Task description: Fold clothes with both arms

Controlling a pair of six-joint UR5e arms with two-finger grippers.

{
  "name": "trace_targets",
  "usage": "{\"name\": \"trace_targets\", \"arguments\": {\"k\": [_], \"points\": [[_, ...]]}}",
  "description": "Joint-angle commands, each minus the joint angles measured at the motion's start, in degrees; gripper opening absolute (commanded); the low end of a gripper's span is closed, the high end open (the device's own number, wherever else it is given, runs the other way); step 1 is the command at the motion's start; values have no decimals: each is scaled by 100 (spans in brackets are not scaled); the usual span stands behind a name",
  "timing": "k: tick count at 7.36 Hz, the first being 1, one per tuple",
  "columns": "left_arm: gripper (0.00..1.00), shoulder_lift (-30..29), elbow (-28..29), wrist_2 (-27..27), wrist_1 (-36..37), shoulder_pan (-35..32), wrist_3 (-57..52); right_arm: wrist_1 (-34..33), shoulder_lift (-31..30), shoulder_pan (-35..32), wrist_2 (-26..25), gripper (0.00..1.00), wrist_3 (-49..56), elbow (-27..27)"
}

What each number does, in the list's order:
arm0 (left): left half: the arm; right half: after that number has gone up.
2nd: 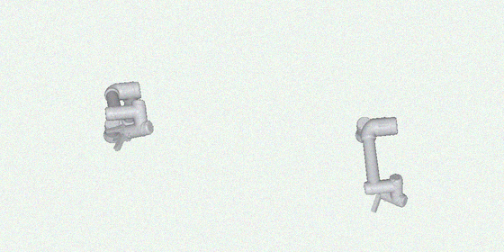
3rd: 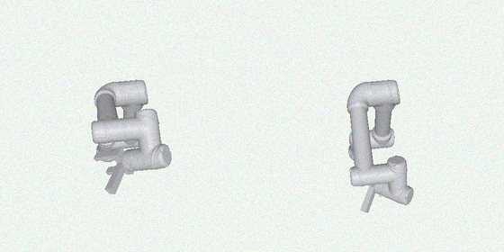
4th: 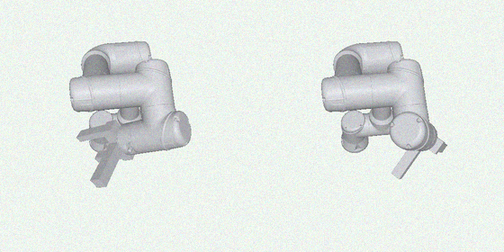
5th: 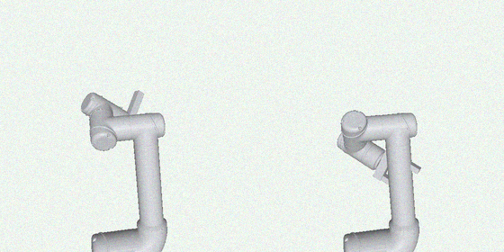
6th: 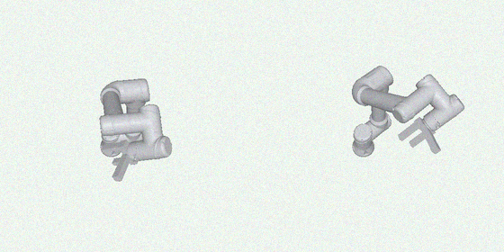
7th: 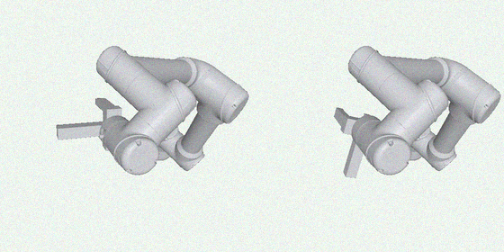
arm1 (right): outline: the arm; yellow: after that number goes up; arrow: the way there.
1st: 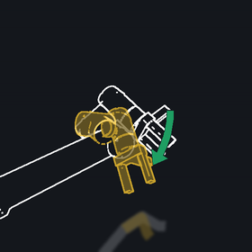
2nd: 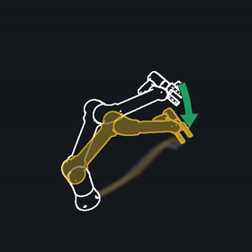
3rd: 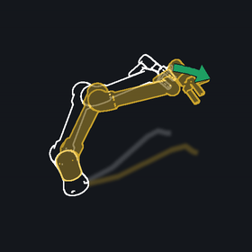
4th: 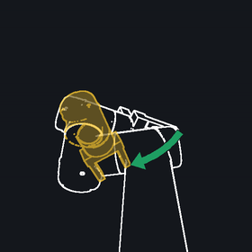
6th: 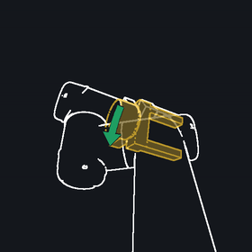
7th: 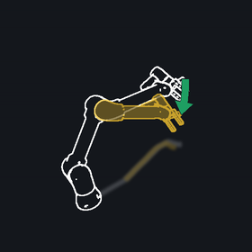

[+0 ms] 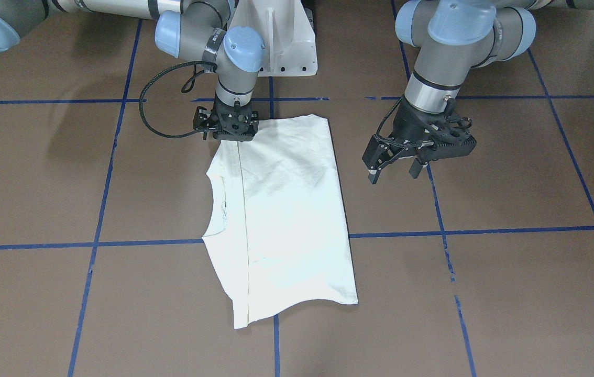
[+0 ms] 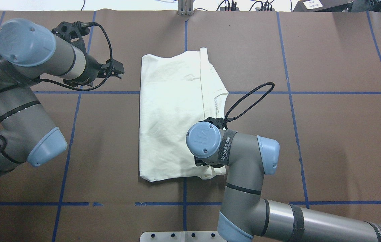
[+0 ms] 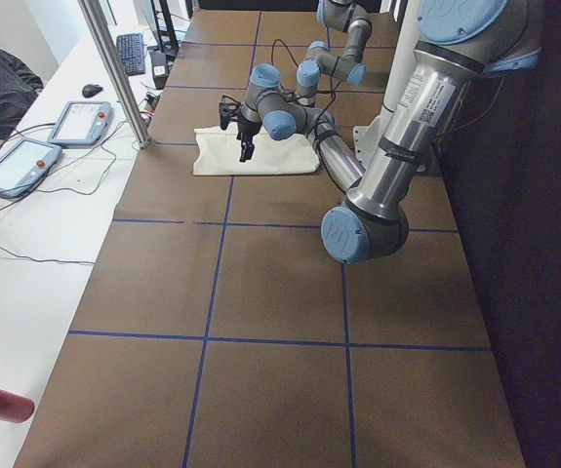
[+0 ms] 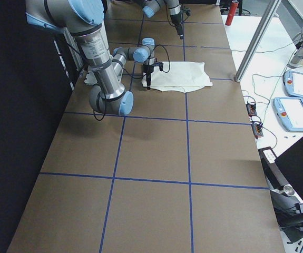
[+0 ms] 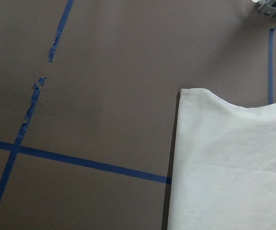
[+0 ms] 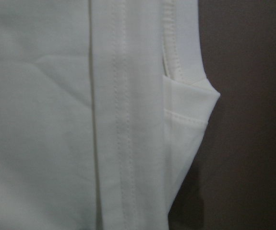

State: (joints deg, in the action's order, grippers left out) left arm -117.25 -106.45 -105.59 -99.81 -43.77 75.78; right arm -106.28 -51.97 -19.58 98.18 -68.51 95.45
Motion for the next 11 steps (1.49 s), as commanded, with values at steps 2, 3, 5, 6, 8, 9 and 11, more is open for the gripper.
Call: {"name": "trace_targets", "arguments": {"k": [2, 3, 5, 6, 8, 9, 11], "points": [[100, 0, 19, 3, -20, 52, 51, -68, -6, -99, -1, 100, 101, 9], [100, 0, 45, 3, -38, 52, 51, -68, -15, -108, 8, 100, 110, 26], [100, 0, 71, 3, -47, 52, 42, -68, -33, -125, 8, 100, 110, 35], [100, 0, 72, 3, -47, 52, 51, -103, -41, -134, -1, 100, 119, 44], [100, 0, 37, 12, -47, 148, 164, -288, -59, -222, 8, 100, 215, 79], [100, 0, 28, 12, -47, 210, 208, -288, -111, -266, -1, 100, 294, 79], [100, -9, 10, 12, -47, 246, 288, -297, -313, -441, 8, 100, 443, 140]]}}
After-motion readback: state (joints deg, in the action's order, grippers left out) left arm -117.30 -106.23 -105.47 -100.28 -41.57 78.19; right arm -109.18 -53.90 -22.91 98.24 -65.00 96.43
